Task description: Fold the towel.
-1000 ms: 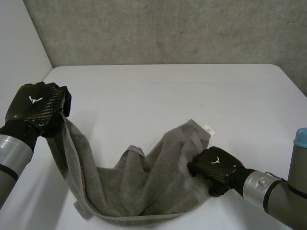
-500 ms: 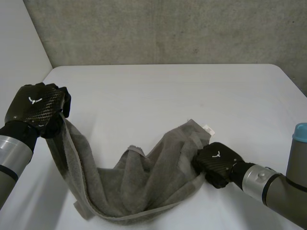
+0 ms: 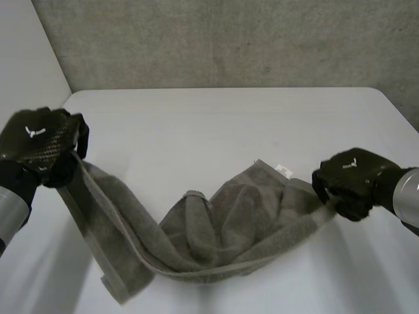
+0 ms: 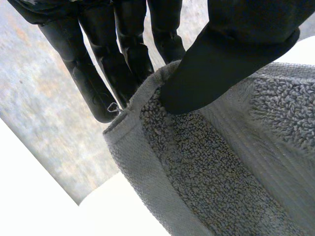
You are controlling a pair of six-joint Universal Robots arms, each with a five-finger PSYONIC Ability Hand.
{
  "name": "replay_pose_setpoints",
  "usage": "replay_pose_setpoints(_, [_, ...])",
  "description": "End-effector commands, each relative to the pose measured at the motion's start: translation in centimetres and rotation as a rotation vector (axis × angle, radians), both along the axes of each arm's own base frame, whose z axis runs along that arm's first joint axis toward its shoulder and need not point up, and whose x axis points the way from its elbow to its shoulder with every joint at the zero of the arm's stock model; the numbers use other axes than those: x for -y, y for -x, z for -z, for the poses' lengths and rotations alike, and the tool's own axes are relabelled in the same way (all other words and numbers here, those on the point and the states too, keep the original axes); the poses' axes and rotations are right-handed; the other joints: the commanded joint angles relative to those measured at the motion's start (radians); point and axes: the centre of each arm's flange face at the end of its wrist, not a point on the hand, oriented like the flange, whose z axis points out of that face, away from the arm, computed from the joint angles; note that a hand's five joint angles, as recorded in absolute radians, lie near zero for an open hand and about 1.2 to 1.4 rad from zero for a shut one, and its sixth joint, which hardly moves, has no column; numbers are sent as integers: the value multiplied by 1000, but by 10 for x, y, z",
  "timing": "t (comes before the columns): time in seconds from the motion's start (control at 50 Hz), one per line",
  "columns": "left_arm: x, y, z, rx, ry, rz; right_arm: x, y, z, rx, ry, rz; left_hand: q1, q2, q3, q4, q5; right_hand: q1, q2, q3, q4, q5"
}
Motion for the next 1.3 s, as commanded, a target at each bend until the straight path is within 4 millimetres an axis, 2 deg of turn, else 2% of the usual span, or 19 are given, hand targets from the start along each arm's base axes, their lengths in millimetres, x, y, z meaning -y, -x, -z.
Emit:
replay_pose_setpoints(0.02, [4, 0, 39, 40, -191, -2, -8, 4, 32, -150, -94, -53, 242, 178, 179, 178, 191, 48, 219, 212, 205, 237])
replay_pose_setpoints(0.1, [19, 3, 59, 90, -266, 4, 6, -1, 56, -166, -168, -63, 242, 178, 179, 178, 191, 48, 219, 212, 205, 237])
replay_pose_setpoints(0.22, [50, 9, 66, 177, -253, 15, 36, -10, 60, -145, -151, -50, 242, 178, 179, 178, 191, 48, 219, 212, 205, 237])
replay_pose_setpoints(0.3, [85, 16, 49, 213, -156, 6, 80, -26, 29, -47, -1, 6, 242, 178, 179, 178, 191, 48, 219, 212, 205, 237])
replay_pose_setpoints(0.36, [119, 24, 14, 186, -22, -14, 110, -36, -16, 63, 208, 43, 242, 178, 179, 178, 191, 48, 219, 212, 205, 237])
replay_pose_setpoints(0.38, [132, 29, -9, 160, 54, -20, 124, -40, -42, 132, 329, 63, 242, 178, 179, 178, 191, 48, 219, 212, 205, 237])
replay_pose_setpoints(0.4, [143, 35, -36, 120, 137, -19, 124, -40, -42, 132, 330, 63, 242, 178, 179, 178, 191, 48, 219, 212, 205, 237])
replay_pose_setpoints(0.46, [149, 41, -65, 64, 224, -12, 142, -42, -97, 292, 579, 105, 242, 178, 179, 178, 191, 48, 219, 212, 205, 237])
replay_pose_setpoints(0.48, [154, 46, -94, -4, 310, -5, 143, -42, -123, 377, 692, 119, 242, 178, 179, 178, 191, 48, 219, 212, 205, 237])
replay_pose_setpoints(0.5, [158, 46, -121, -76, 394, -9, 143, -42, -124, 378, 694, 119, 242, 178, 179, 178, 191, 48, 219, 212, 205, 237])
replay_pose_setpoints(0.54, [158, 45, -144, -153, 455, -16, 137, -35, -166, 513, 879, 144, 242, 178, 179, 178, 191, 48, 219, 212, 205, 237])
replay_pose_setpoints(0.62, [157, 40, -164, -271, 488, -32, 131, -33, -167, 532, 893, 144, 242, 178, 179, 178, 191, 48, 219, 212, 205, 237])
replay_pose_setpoints(0.68, [159, 39, -153, -306, 431, -42, 128, -32, -145, 501, 805, 140, 242, 178, 179, 178, 191, 48, 219, 212, 205, 237])
replay_pose_setpoints(0.72, [157, 38, -114, -262, 284, -56, 126, -34, -131, 482, 743, 127, 242, 178, 179, 178, 191, 48, 219, 212, 205, 237])
replay_pose_setpoints(0.84, [146, 34, -49, -194, 65, -76, 113, -34, -61, 351, 484, 101, 242, 178, 179, 178, 191, 48, 219, 212, 205, 237])
replay_pose_setpoints(0.88, [126, 30, -14, -159, -50, -82, 110, -33, -45, 315, 430, 105, 242, 178, 179, 178, 191, 48, 219, 212, 205, 237])
replay_pose_setpoints(0.96, [106, 25, 20, -131, -150, -78, 99, -27, 9, 192, 284, 100, 242, 178, 179, 178, 191, 48, 219, 212, 205, 237])
replay_pose_setpoints(1.08, [72, 21, 83, -88, -272, -42, 81, -11, 58, 65, 155, 97, 242, 178, 179, 178, 191, 48, 219, 212, 205, 237])
replay_pose_setpoints(1.3, [38, 1, 119, 130, -304, -42, 67, 10, 71, -31, 94, 110, 242, 178, 179, 178, 191, 48, 219, 212, 205, 237])
